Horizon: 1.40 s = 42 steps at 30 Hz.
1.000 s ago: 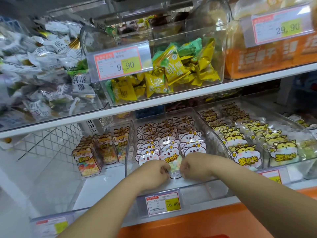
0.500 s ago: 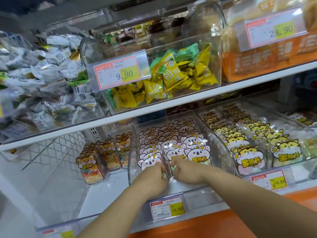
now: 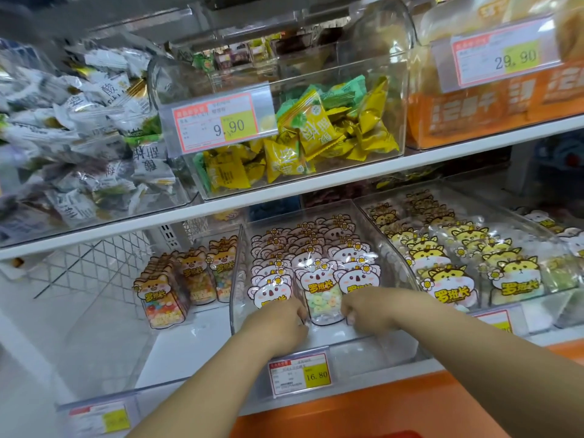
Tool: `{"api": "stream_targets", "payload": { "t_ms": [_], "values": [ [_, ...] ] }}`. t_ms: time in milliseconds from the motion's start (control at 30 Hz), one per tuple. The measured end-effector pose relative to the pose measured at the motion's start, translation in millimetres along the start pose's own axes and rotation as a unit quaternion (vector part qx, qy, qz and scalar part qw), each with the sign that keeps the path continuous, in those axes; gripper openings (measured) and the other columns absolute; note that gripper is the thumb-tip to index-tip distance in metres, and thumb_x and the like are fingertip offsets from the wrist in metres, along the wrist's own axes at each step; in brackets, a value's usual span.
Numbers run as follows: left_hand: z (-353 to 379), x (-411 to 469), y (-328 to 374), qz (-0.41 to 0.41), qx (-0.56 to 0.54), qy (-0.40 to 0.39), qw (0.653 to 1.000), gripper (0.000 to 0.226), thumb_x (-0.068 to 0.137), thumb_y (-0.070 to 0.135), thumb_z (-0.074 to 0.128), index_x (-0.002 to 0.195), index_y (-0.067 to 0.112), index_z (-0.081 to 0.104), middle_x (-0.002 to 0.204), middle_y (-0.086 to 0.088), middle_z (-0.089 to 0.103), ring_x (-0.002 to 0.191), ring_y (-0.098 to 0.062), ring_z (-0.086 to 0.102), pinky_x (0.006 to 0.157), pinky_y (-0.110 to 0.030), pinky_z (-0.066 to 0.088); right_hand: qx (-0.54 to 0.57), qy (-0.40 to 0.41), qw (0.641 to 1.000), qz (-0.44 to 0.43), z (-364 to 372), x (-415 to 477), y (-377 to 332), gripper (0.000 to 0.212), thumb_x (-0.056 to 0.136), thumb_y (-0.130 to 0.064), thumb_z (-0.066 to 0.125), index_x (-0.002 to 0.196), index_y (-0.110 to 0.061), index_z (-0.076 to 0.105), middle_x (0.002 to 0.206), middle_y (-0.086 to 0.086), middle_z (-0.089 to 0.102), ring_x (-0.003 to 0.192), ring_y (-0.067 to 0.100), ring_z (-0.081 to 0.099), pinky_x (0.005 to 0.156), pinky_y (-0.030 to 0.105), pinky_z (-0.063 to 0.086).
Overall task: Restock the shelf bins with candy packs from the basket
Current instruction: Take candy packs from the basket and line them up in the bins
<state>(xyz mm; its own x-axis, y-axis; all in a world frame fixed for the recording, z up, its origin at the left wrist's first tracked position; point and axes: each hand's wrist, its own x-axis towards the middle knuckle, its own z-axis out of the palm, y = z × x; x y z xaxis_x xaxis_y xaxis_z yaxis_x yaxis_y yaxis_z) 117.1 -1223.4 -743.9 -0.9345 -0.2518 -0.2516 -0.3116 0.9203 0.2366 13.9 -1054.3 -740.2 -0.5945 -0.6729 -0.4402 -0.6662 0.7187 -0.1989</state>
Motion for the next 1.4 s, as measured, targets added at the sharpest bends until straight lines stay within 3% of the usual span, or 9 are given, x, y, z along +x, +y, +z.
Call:
{"api": "stream_targets", "payload": {
  "t_ms": [133, 433, 600, 767, 900, 1000, 1167, 1267, 1400],
  "values": [
    [-1, -1, 3, 0.000, -0.001, 0.004, 1.000, 0.022, 0.096, 0.027, 0.053, 0.116, 0.029, 0.062, 0.120, 0.004, 0.064, 0.110, -0.019, 0.059, 0.094, -0.034, 0.051, 0.019, 0.029, 0.999, 0.007, 1, 2, 1, 0.042, 0.094, -0.003, 0.040, 0.133, -0.010, 0.051, 0.135, 0.013, 0.053, 0.119, 0.030, 0.053, 0.091, 0.035, 0.047],
    [-1, -3, 0, 0.021, -0.034, 0.021, 0.999, 0.020, 0.096, 0.027, 0.054, 0.113, 0.032, 0.063, 0.118, 0.007, 0.065, 0.107, -0.015, 0.061, 0.092, -0.031, 0.051, 0.034, 0.034, 0.999, -0.006, 2, 2, 5, 0.046, 0.097, -0.005, 0.042, 0.141, -0.018, 0.048, 0.146, 0.008, 0.046, 0.130, 0.027, 0.046, 0.088, 0.025, 0.036],
    [-3, -12, -1, 0.032, -0.073, 0.027, 0.996, 0.019, 0.097, 0.024, 0.055, 0.112, 0.029, 0.065, 0.113, 0.008, 0.064, 0.096, -0.013, 0.059, 0.076, -0.023, 0.045, 0.037, 0.018, 0.999, 0.008, -4, -10, -3, 0.035, 0.100, -0.009, 0.037, 0.126, 0.002, 0.058, 0.131, 0.018, 0.057, 0.113, 0.032, 0.056, 0.096, 0.037, 0.047],
    [-7, -45, 7, 0.076, -0.122, 0.102, 0.984, 0.023, 0.098, 0.019, 0.052, 0.117, 0.023, 0.065, 0.100, 0.013, 0.063, 0.086, -0.008, 0.061, 0.070, -0.015, 0.046, 0.040, 0.152, 0.987, -0.026, 11, -29, -11, 0.035, 0.101, -0.024, 0.038, 0.126, -0.012, 0.061, 0.128, 0.011, 0.062, 0.114, 0.029, 0.058, 0.095, 0.036, 0.049],
    [11, -81, 3, 0.136, -0.147, 0.184, 0.962, 0.025, 0.099, 0.020, 0.055, 0.120, 0.026, 0.065, 0.117, 0.012, 0.063, 0.110, -0.008, 0.059, 0.095, -0.025, 0.048, 0.026, 0.300, 0.953, -0.044, 50, -43, -15, 0.033, 0.100, -0.039, 0.039, 0.118, -0.024, 0.063, 0.115, 0.002, 0.066, 0.107, 0.024, 0.059, 0.085, 0.040, 0.053],
    [30, -108, -5, 0.170, -0.144, 0.215, 0.951, 0.026, 0.097, 0.019, 0.054, 0.119, 0.029, 0.065, 0.119, 0.013, 0.059, 0.112, -0.007, 0.056, 0.101, -0.032, 0.047, -0.006, 0.354, 0.934, -0.045, 60, -49, -17, 0.056, 0.096, -0.054, 0.023, 0.110, -0.021, 0.067, 0.105, 0.000, 0.067, 0.102, 0.023, 0.060, 0.082, 0.039, 0.050],
    [43, -136, -20, 0.172, -0.181, 0.225, 0.942, 0.025, 0.094, 0.012, 0.056, 0.113, 0.023, 0.069, 0.115, 0.008, 0.063, 0.111, -0.009, 0.059, 0.101, -0.032, 0.046, -0.007, 0.455, 0.876, -0.159, 58, -74, -52, 0.030, 0.091, -0.034, 0.047, 0.098, -0.016, 0.070, 0.092, 0.002, 0.067, 0.089, 0.027, 0.062, 0.076, 0.040, 0.051],
    [68, -152, -41, 0.116, -0.204, 0.190, 0.953, 0.027, 0.095, 0.009, 0.058, 0.118, 0.020, 0.069, 0.114, 0.007, 0.064, 0.107, -0.010, 0.061, 0.089, -0.022, 0.050, 0.026, 0.420, 0.880, -0.222, 93, -92, -88, 0.018, 0.090, -0.026, 0.054, 0.095, -0.018, 0.070, 0.090, -0.001, 0.070, 0.084, 0.024, 0.063, 0.069, 0.037, 0.051],
    [134, -172, -82, 0.034, -0.191, 0.071, 0.978, 0.025, 0.098, 0.014, 0.058, 0.121, 0.017, 0.067, 0.121, -0.001, 0.067, 0.108, -0.017, 0.063, 0.092, -0.031, 0.050, 0.000, 0.209, 0.962, -0.175, 174, -85, -109, 0.019, 0.096, -0.032, 0.048, 0.103, -0.027, 0.066, 0.097, -0.005, 0.069, 0.088, 0.020, 0.063, 0.069, 0.034, 0.050]
  ]
}}
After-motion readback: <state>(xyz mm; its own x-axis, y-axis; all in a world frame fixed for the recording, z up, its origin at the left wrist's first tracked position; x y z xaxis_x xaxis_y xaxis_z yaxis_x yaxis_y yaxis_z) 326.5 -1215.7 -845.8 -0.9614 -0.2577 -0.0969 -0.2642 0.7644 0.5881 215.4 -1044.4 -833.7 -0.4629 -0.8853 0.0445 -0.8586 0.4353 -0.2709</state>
